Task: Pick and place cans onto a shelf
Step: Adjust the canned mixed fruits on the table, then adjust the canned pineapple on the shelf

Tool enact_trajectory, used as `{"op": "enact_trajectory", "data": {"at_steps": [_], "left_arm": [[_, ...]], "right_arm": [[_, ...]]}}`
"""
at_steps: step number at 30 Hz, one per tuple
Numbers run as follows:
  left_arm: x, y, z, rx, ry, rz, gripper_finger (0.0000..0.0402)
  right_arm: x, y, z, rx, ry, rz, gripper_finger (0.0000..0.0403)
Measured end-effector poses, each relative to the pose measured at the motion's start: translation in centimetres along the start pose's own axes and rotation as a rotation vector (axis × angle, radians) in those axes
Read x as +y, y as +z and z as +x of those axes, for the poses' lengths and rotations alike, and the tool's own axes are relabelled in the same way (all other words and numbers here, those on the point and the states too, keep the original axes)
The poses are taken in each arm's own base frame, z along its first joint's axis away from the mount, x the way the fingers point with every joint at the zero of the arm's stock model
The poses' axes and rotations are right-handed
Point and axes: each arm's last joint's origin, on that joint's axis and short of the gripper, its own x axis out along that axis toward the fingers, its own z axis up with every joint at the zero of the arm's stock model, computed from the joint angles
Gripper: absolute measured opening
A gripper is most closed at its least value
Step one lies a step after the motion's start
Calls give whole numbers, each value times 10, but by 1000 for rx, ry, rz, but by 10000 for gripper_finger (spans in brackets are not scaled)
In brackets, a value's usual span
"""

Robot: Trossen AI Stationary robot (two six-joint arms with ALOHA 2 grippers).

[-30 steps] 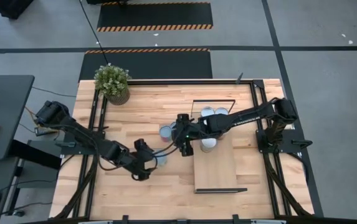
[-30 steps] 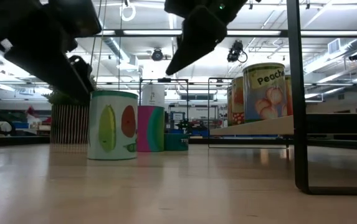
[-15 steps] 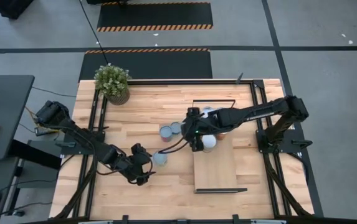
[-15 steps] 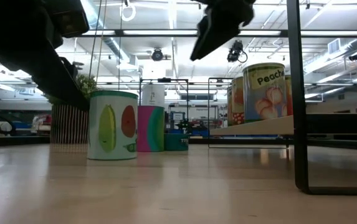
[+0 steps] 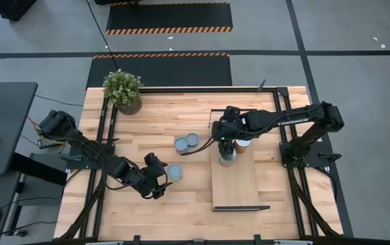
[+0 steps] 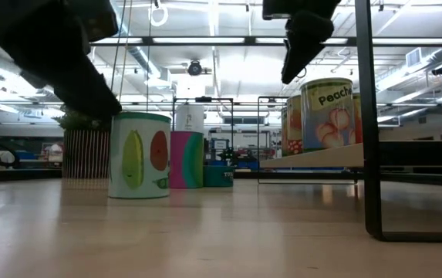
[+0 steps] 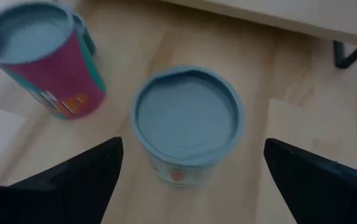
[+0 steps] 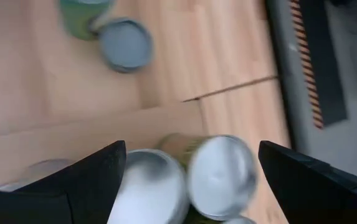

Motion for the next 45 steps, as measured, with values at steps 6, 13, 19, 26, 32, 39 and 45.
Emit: {"op": "enact_trajectory", "data": {"at_steps": [6, 13, 19, 26, 32, 39, 45], "left_arm": [[11, 13, 7, -83, 102, 100, 396], [24, 28, 9, -120, 164, 191, 396], [22, 26, 10, -29, -3, 270, 396], [27, 34, 6, -67, 27, 382, 396], [31, 35, 3, -52, 23, 439, 396], [31, 38, 2, -75, 21, 437, 396], [31, 39, 2, -77, 17, 411, 396]], "right_arm": [[-10, -4, 1, 26, -116, 95, 374], [-26, -4, 9, 58, -100, 137, 374], [-24, 2, 10, 11, 0, 140, 374], [-15, -9, 2, 95, 23, 178, 374], [-9, -32, -27, 184, 8, 193, 374], [-18, -55, -48, 265, -122, 367, 374], [-20, -61, -34, 287, -152, 484, 374]]}}
